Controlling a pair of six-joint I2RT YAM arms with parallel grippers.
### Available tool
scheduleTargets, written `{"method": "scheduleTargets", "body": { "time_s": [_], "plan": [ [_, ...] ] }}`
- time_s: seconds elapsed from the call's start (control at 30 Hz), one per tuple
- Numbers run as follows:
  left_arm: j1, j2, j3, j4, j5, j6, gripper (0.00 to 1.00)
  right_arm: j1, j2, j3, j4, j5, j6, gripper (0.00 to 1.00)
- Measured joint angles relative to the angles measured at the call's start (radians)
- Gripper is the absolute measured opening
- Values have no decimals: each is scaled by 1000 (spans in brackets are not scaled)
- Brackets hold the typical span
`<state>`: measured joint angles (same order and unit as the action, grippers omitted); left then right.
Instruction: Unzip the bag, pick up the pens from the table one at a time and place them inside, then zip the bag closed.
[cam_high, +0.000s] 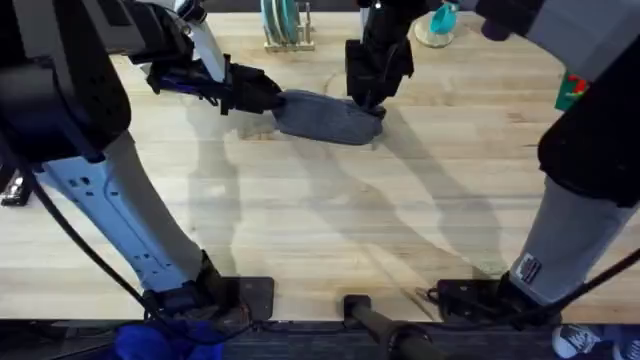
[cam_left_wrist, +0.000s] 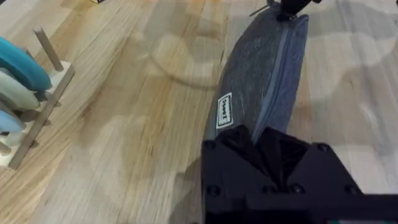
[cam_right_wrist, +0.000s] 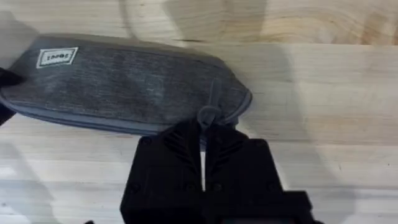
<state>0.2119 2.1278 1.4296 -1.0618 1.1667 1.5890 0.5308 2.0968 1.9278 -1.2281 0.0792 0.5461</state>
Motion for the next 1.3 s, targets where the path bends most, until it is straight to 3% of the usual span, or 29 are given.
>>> {"method": "scheduleTargets", "body": {
  "time_s": [0.33, 1.3],
  "plan": [
    [0, 0, 0, 0, 0, 0, 41, -28, -7, -29, -8, -5, 0, 33],
    [-5, 0, 0, 0, 2, 0, 41, -144, -234, -392, 185, -123, 31, 33]
  ]
}}
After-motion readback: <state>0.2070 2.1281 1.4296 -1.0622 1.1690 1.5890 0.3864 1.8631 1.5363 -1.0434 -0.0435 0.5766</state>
